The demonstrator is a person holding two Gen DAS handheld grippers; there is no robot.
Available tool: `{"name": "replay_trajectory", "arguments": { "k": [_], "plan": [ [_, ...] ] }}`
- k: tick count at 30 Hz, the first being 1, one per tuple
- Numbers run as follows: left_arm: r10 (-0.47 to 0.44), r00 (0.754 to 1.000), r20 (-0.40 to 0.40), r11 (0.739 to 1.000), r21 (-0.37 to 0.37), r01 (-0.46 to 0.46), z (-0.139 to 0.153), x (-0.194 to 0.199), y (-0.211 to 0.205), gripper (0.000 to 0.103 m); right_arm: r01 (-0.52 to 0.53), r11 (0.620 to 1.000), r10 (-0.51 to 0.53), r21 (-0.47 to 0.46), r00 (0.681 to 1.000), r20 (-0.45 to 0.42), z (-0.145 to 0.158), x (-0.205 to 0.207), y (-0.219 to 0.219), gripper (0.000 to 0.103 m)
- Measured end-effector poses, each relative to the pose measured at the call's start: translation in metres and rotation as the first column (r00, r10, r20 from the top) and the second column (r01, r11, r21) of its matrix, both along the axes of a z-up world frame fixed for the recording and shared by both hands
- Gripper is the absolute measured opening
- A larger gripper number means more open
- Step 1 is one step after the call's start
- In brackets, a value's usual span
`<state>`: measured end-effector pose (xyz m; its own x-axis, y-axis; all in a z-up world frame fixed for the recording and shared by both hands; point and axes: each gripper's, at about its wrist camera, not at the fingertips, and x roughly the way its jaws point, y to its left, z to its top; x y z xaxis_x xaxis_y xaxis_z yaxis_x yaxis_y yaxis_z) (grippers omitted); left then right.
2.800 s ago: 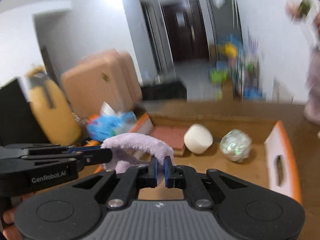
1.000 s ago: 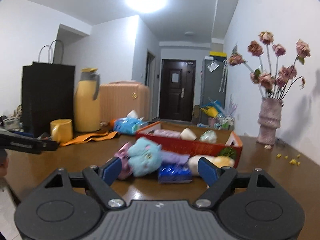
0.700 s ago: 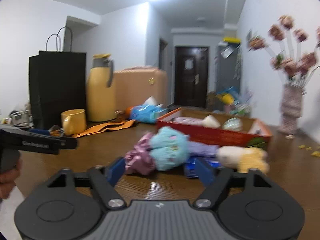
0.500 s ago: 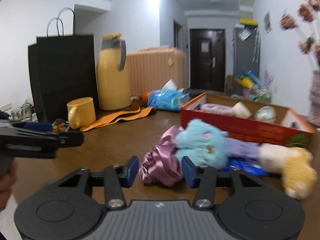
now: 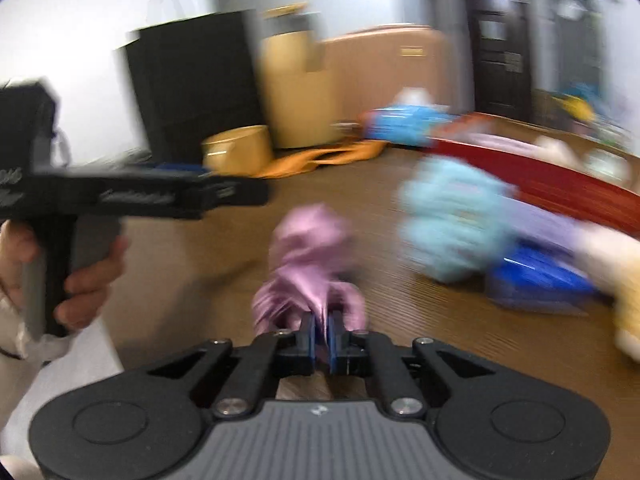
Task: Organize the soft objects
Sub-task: 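Grasp the pink satin scrunchie with the right tool while the left tool grasps it too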
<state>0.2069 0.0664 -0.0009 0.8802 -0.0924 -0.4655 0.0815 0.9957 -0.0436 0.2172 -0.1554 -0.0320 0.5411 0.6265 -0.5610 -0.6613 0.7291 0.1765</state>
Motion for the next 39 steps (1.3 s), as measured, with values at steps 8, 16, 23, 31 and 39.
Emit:
{"name": "replay_trajectory", "arguments": {
  "k": [8,16,23,31,39],
  "plan": [
    [-0.228,0.972,-0.062,0.969,-0.114,0.220,-0.009,0.001,-0.043,0.093,0.296,0.954,-0.298,0.039,0.953,0.046,0.002,-0.020,-0.071,0.015],
    [-0.260,0.963,-0.071,0.964,-0.081,0.254,-0.009,0.024,-0.078,0.086,0.333,0.933,-0.339,0.134,0.940,0.026,0.016,-0.025,-0.088,0.033],
    [-0.280,0.947,-0.156,0.958,-0.117,0.264,-0.029,0.053,-0.096,0.048,0.428,0.896,-0.434,0.117,0.900,0.036,0.011,-0.031,-0.083,0.043],
    [-0.156,0.969,-0.193,0.983,-0.125,0.134,-0.024,0.006,-0.087,0.045,0.496,0.868,-0.494,-0.018,0.866,0.080,-0.002,-0.021,-0.067,0.043],
    [-0.192,0.965,-0.177,0.977,-0.123,0.172,-0.022,-0.019,-0.087,0.047,0.447,0.871,-0.431,0.202,0.894,-0.120,0.011,-0.013,-0.080,0.044]
  ]
}}
